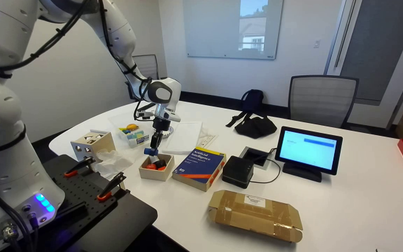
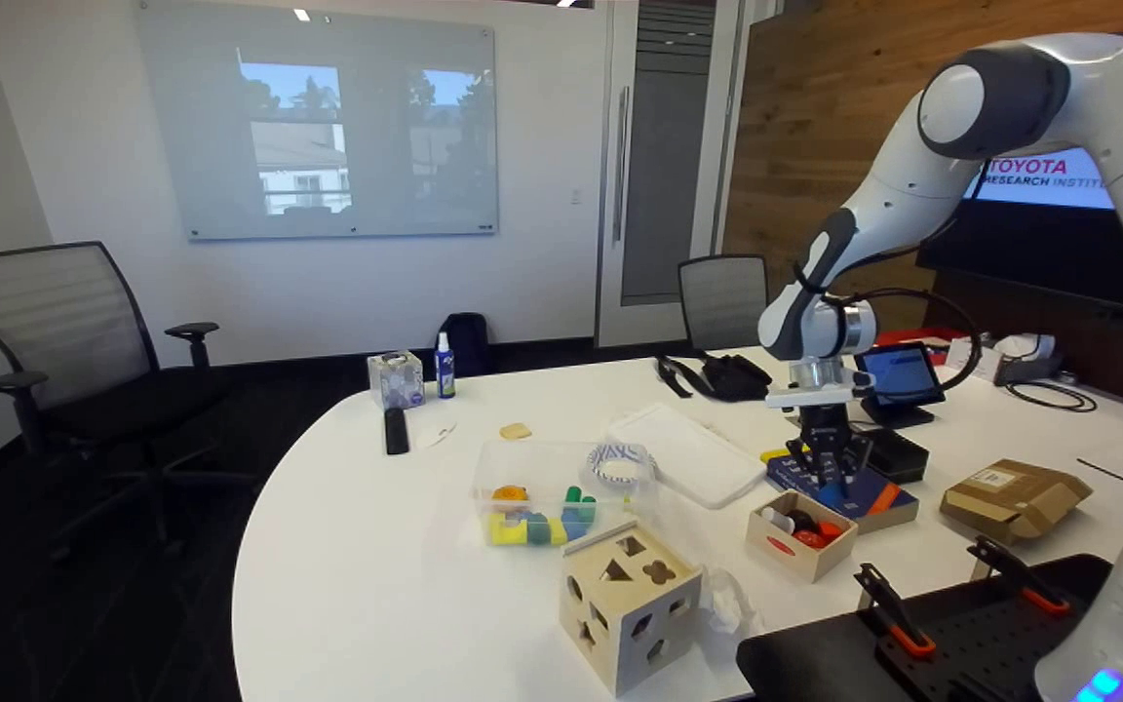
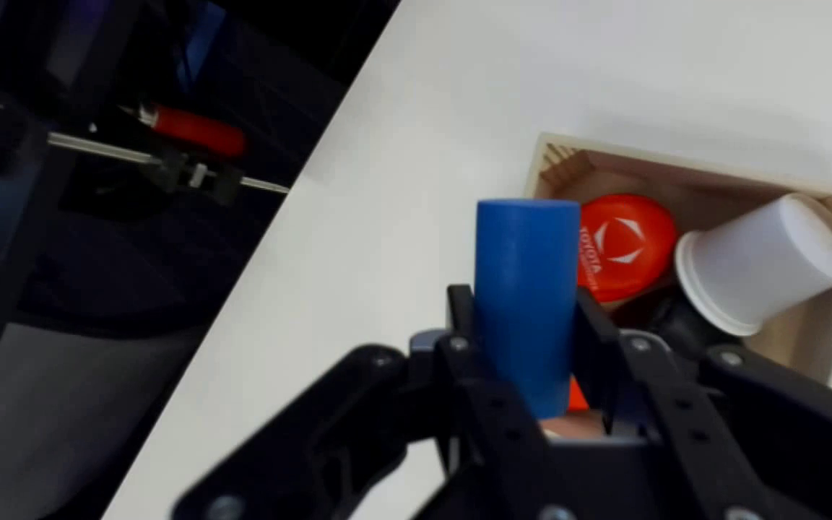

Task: Move the orange object from the container into the wooden box

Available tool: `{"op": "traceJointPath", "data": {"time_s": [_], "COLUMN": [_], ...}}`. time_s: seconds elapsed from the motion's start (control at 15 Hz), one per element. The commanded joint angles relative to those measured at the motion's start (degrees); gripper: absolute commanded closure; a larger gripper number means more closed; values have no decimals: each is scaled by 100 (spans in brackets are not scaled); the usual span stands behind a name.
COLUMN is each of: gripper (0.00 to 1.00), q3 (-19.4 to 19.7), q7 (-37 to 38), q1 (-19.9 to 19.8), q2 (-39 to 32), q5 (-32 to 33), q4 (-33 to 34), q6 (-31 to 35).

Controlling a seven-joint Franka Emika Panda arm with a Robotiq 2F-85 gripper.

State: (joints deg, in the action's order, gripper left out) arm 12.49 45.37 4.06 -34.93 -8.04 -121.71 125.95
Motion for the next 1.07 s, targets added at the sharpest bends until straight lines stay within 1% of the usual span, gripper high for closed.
{"op": "traceJointPath", "data": {"time_s": [0.0,0.27,0.53,0.6,0.67,0.73,0.8,0.87,0.93,1.0], "gripper": [92,92,92,42,41,36,27,21,12,5], "q3": [-30,-48,-257,-342,-374,-392,-397,-368,-353,-341], "q7": [83,146,-59,-140,-133,-111,-96,-67,-59,-47], "q1": [-34,59,-31,-79,-74,-72,-66,-46,-39,-24], "q2": [444,483,357,353,350,371,384,402,427,450], "q5": [126,181,-32,-100,-128,-147,-145,-110,-94,-76], "q4": [-693,-918,-874,-871,-875,-901,-917,-932,-951,-965], "q6": [558,1335,1782,1820,1847,1868,1883,1871,1875,1887]}}
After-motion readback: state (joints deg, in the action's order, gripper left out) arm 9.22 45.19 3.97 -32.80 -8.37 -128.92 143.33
